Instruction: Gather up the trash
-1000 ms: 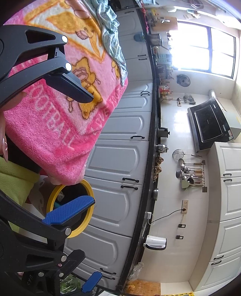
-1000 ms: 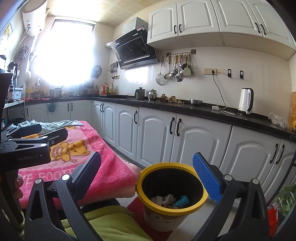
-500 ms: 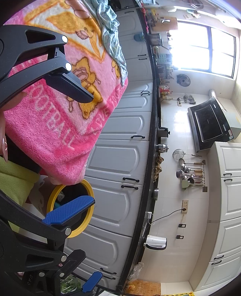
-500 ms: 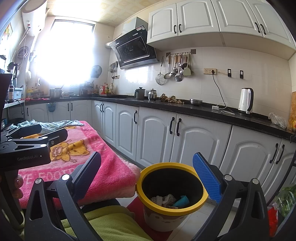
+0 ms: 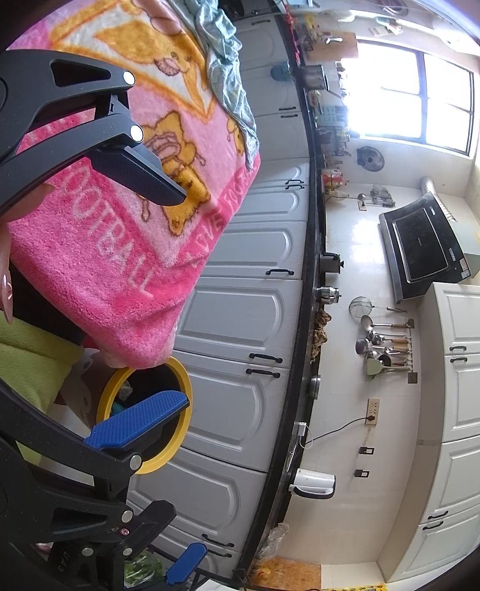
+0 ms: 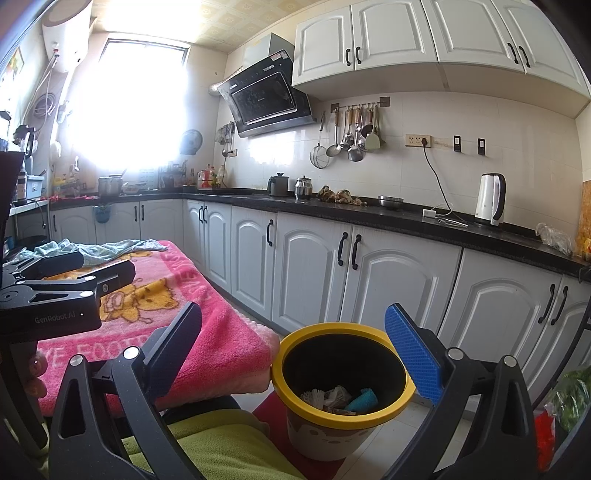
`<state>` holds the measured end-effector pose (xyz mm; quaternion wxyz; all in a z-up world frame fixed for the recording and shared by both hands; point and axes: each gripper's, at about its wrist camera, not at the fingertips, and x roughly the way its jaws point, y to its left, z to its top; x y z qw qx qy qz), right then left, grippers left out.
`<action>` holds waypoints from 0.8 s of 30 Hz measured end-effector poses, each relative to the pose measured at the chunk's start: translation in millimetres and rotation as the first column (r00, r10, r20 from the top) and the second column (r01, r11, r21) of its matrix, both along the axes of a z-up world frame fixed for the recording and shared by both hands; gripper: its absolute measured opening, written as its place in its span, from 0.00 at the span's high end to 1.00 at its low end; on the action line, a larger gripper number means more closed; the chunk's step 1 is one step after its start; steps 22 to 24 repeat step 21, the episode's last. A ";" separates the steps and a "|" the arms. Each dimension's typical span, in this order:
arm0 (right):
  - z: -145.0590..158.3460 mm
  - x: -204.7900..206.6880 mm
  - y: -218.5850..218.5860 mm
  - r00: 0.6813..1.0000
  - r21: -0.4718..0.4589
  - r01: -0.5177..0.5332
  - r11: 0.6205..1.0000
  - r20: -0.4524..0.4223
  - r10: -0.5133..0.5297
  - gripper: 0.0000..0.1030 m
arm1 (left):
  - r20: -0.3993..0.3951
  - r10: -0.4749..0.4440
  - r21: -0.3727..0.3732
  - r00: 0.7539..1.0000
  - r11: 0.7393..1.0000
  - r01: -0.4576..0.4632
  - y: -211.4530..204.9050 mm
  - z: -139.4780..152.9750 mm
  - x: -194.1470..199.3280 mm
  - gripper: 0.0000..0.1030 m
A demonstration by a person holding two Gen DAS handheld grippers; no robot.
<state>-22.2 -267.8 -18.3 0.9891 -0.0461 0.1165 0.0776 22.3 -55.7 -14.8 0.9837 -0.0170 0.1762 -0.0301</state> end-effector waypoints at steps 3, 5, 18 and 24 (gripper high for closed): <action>-2.0 -0.1 -0.4 1.000 0.001 0.002 1.000 -0.003 -0.002 0.06 | -0.002 -0.004 -0.006 1.000 1.000 0.004 0.0 -0.2 0.8 0.11; -3.3 0.5 -0.9 1.000 0.000 0.001 1.000 -0.005 -0.001 0.06 | -0.008 -0.001 -0.001 1.000 1.000 0.001 -0.2 -2.6 2.3 0.11; 15.1 45.2 52.5 0.969 0.056 -0.205 0.977 -0.128 0.211 0.06 | -0.108 0.160 -0.110 0.981 0.979 -0.172 77.5 -11.8 14.6 0.11; 18.8 74.8 100.1 0.929 0.071 -0.300 0.951 -0.203 0.308 0.06 | -0.156 0.297 -0.092 0.942 0.945 -0.313 125.2 -16.0 16.9 0.10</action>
